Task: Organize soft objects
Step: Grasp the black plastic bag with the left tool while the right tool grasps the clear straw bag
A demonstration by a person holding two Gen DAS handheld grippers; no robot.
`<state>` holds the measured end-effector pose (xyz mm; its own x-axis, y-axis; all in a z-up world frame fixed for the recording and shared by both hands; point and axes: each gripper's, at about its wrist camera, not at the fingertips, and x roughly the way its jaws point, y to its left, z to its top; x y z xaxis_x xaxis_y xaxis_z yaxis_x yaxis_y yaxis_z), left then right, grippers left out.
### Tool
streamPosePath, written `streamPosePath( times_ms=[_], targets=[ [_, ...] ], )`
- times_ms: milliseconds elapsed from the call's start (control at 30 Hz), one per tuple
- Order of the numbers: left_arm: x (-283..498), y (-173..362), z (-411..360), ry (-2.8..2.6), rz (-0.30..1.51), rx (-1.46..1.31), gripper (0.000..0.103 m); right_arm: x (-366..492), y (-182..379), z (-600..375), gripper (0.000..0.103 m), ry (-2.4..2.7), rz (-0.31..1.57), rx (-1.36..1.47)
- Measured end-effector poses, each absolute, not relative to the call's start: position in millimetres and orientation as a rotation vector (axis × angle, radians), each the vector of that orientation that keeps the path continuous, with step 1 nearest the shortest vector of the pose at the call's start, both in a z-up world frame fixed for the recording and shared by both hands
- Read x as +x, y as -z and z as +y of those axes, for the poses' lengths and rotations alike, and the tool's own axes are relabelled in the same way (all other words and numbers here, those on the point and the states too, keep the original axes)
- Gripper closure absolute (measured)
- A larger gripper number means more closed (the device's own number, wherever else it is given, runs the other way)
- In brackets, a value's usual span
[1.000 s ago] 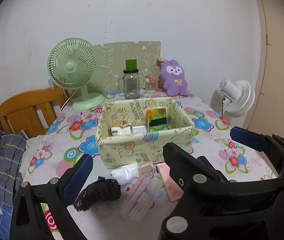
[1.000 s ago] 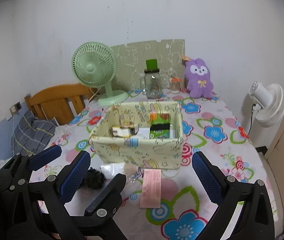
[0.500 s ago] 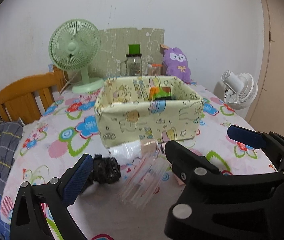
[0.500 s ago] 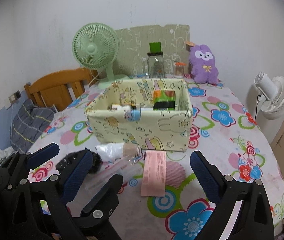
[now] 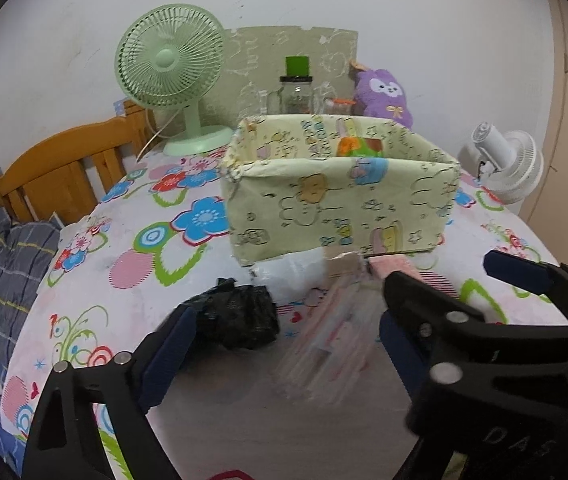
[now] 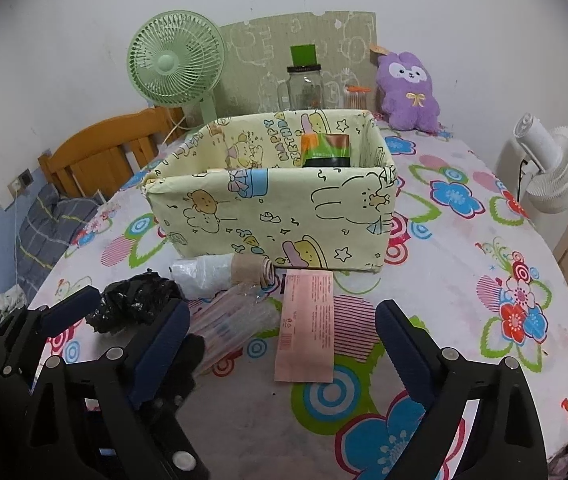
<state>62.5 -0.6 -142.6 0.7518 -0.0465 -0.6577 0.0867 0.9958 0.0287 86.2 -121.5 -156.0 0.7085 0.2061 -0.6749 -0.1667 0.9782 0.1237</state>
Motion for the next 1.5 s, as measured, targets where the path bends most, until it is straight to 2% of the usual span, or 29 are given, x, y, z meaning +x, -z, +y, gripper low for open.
streamPosePath(
  times_ms=[300, 767, 1000, 1267, 1500],
  targets=[
    [75, 144, 15, 0.043, 0.748, 0.053, 0.021, 96, 158, -109, 0.013, -0.207, 0.782, 0.047],
    [95, 163, 38, 0.038, 0.824, 0.107, 0.022, 109, 176, -84, 0.028, -0.202, 0.919, 0.104],
    [95, 173, 35, 0.073, 0.859, 0.088, 0.032, 117, 191, -77, 0.041, -0.201, 0.993, 0.128],
    [95, 174, 33, 0.075, 0.865, 0.063, 0.04, 124, 196, -78, 0.043, -0.188, 1.01, 0.14],
    [94, 172, 22, 0.104, 0.865, 0.077, 0.051, 124, 197, -76, 0.063, -0.194, 1.01, 0.132]
  ],
)
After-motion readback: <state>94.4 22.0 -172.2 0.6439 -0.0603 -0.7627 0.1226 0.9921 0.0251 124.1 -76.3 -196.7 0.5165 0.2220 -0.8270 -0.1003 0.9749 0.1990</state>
